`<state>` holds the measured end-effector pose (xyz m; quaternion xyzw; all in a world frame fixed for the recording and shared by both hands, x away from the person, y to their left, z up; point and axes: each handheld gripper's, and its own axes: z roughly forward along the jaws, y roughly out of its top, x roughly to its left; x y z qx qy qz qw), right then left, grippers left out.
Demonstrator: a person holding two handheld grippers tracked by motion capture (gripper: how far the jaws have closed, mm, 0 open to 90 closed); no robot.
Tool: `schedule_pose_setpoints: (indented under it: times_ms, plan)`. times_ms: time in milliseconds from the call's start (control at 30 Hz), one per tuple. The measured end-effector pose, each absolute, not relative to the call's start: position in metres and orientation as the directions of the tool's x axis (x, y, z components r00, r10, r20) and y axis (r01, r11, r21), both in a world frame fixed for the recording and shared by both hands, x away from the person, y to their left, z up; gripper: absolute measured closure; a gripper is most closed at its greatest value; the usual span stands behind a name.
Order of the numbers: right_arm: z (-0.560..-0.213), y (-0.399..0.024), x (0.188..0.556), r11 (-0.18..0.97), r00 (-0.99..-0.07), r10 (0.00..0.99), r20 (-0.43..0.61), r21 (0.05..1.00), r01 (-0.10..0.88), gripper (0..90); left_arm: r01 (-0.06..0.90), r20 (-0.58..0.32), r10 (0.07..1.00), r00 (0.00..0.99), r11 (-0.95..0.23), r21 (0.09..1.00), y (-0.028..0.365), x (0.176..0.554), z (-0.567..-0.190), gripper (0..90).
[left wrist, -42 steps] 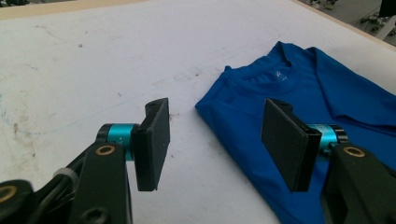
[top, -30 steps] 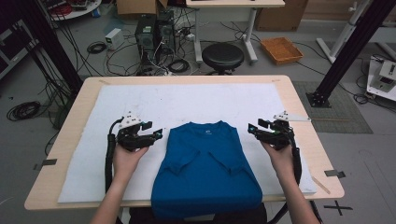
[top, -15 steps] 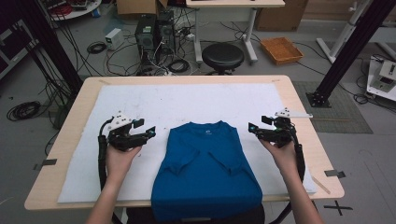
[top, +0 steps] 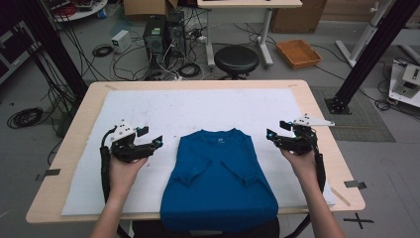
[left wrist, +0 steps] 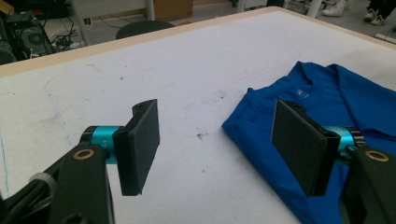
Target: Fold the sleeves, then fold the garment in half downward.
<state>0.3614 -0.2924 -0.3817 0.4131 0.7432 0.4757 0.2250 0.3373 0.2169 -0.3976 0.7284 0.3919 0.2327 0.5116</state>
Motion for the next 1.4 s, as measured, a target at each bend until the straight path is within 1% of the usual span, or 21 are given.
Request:
schedule_pose_setpoints:
  times_ms: [67,100,200,400,533,600,667,733,833,967,1000,1067,1167,1300,1400]
  plan:
    - [-0.382,-0.293,0.361,0.208,-0.544,0.838,0.043,0.896,0.392,36.8,0.326,-0.052,0.806,0.589,-0.178,0.928,0.216,0.336,-0.397,32.7]
    - [-0.384,-0.294,0.362,0.204,-0.530,0.847,0.044,0.893,0.400,40.9,0.326,-0.052,0.806,0.590,-0.178,0.929,0.216,0.335,-0.396,32.0]
    - [-0.386,-0.292,0.363,0.231,-0.505,0.863,-0.003,0.892,0.389,41.5,0.319,-0.053,0.798,0.600,-0.178,0.931,0.216,0.334,-0.396,31.8]
    - [-0.389,-0.288,0.365,0.239,-0.511,0.859,-0.010,0.891,0.385,40.6,0.344,-0.064,0.797,0.600,-0.185,0.921,0.210,0.340,-0.399,31.8]
    - [-0.391,-0.286,0.365,0.243,-0.525,0.851,-0.002,0.888,0.390,39.7,0.365,-0.088,0.783,0.615,-0.184,0.913,0.204,0.347,-0.400,31.8]
    - [-0.393,-0.284,0.366,0.236,-0.547,0.837,0.020,0.889,0.392,39.4,0.379,-0.099,0.779,0.619,-0.186,0.907,0.198,0.352,-0.402,32.3]
    - [-0.395,-0.283,0.367,0.228,-0.567,0.822,0.044,0.888,0.399,41.2,0.401,-0.110,0.781,0.614,-0.189,0.896,0.193,0.357,-0.404,32.4]
    - [-0.396,-0.281,0.369,0.219,-0.576,0.815,0.061,0.889,0.403,45.0,0.421,-0.130,0.778,0.614,-0.184,0.888,0.188,0.363,-0.405,34.3]
    - [-0.399,-0.278,0.373,0.211,-0.586,0.806,0.088,0.881,0.423,50.7,0.436,-0.157,0.768,0.621,-0.172,0.883,0.181,0.372,-0.407,36.7]
    - [-0.405,-0.274,0.382,0.195,-0.579,0.804,0.136,0.859,0.473,55.1,0.484,-0.194,0.769,0.609,-0.166,0.859,0.172,0.386,-0.411,42.8]
    - [-0.407,-0.273,0.384,0.195,-0.576,0.804,0.144,0.853,0.485,55.3,0.495,-0.200,0.767,0.609,-0.170,0.852,0.169,0.389,-0.413,42.9]
    - [-0.411,-0.270,0.389,0.198,-0.570,0.807,0.156,0.837,0.510,55.7,0.510,-0.194,0.769,0.609,-0.192,0.839,0.164,0.394,-0.417,46.1]
    - [-0.418,-0.263,0.395,0.219,-0.566,0.808,0.162,0.810,0.544,56.7,0.551,-0.203,0.776,0.598,-0.214,0.807,0.157,0.401,-0.424,47.4]
    - [-0.428,-0.255,0.403,0.245,-0.556,0.816,0.160,0.775,0.582,59.2,0.603,-0.228,0.785,0.575,-0.219,0.767,0.150,0.409,-0.434,48.1]
    - [-0.434,-0.251,0.408,0.253,-0.552,0.816,0.169,0.755,0.605,59.4,0.620,-0.238,0.780,0.579,-0.231,0.750,0.146,0.409,-0.438,48.6]
